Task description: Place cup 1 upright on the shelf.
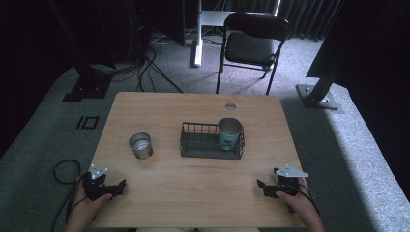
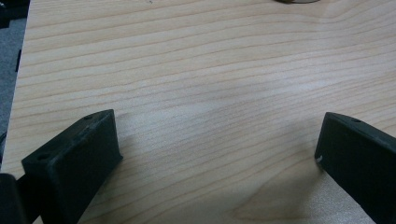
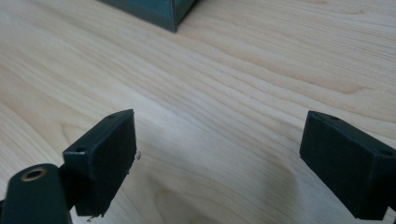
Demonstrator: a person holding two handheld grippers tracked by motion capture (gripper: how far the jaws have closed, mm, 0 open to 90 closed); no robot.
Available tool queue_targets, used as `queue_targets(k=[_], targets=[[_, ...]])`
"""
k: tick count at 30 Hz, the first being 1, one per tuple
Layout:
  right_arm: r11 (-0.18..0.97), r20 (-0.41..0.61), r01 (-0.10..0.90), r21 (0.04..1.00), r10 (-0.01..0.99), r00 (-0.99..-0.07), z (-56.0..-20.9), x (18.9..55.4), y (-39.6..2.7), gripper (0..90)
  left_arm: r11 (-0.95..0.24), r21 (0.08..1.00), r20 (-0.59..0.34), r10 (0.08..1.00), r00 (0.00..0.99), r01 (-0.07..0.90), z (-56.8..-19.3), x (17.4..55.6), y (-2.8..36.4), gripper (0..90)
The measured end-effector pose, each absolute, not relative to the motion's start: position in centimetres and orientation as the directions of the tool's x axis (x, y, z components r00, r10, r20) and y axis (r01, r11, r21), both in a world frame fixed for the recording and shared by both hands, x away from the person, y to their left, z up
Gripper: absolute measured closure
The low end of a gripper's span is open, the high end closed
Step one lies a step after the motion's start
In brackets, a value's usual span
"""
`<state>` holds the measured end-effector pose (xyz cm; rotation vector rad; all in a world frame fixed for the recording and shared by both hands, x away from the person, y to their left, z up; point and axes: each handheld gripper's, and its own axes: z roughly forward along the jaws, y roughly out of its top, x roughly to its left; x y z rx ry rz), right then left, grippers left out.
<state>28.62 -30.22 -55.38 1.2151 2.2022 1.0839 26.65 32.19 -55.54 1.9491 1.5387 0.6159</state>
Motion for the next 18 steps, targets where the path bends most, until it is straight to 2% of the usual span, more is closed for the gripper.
queue_targets(k=[10, 18], targets=[[0.420, 0.012, 0.542, 0.727, 0.782, -0.623, -55.68, 28.27, -30.51, 12.3, -0.171, 0.685, 0.006, 0.973, 0.230, 0.708, -55.54, 26.65, 32.19, 0.4], [0.429, 0.003, 0.540, 0.724, 0.781, -0.625, -55.69, 28.25, -30.40, 11.8, -0.171, 0.685, 0.006, 0.973, 0.230, 0.708, -55.54, 26.64, 32.19, 0.4]])
